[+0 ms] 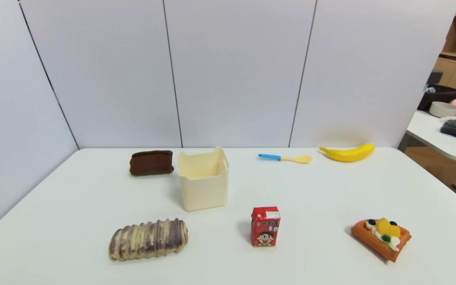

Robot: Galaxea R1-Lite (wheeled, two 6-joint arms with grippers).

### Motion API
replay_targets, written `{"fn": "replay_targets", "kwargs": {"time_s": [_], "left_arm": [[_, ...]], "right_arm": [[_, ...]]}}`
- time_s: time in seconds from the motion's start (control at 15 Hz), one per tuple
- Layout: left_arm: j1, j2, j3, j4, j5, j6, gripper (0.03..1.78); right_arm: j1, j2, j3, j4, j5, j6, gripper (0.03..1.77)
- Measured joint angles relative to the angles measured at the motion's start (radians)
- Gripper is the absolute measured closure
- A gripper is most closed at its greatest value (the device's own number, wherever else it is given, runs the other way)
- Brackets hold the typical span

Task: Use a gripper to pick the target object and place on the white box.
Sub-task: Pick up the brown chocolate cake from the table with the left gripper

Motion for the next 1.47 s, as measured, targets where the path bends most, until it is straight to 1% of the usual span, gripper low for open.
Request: {"fn": "replay_targets", "kwargs": {"time_s": [1.13, 1.27, 1.33, 1.47], "left_arm": [[0.000, 0.000, -0.001, 0.002, 0.003, 0.004, 0.12], [0.000, 0.014, -0.021, 0.033, 0.005, 0.003, 0.12], [0.002, 0.031, -0.060, 0.063, 0.004, 0.007, 0.12], [0.005, 0.097, -0.183, 0.182, 0.003, 0.011, 0.12]], "right_arm": [[0.000, 0.000, 0.000, 0.000, 0.000, 0.000, 0.10], [0.000, 0.000, 0.000, 0.000, 0.000, -0.001, 0.10], [0.000, 0.000, 0.000, 0.000, 0.000, -0.001, 0.10], [0.000, 0.000, 0.000, 0.000, 0.000, 0.000, 0.10]]}}
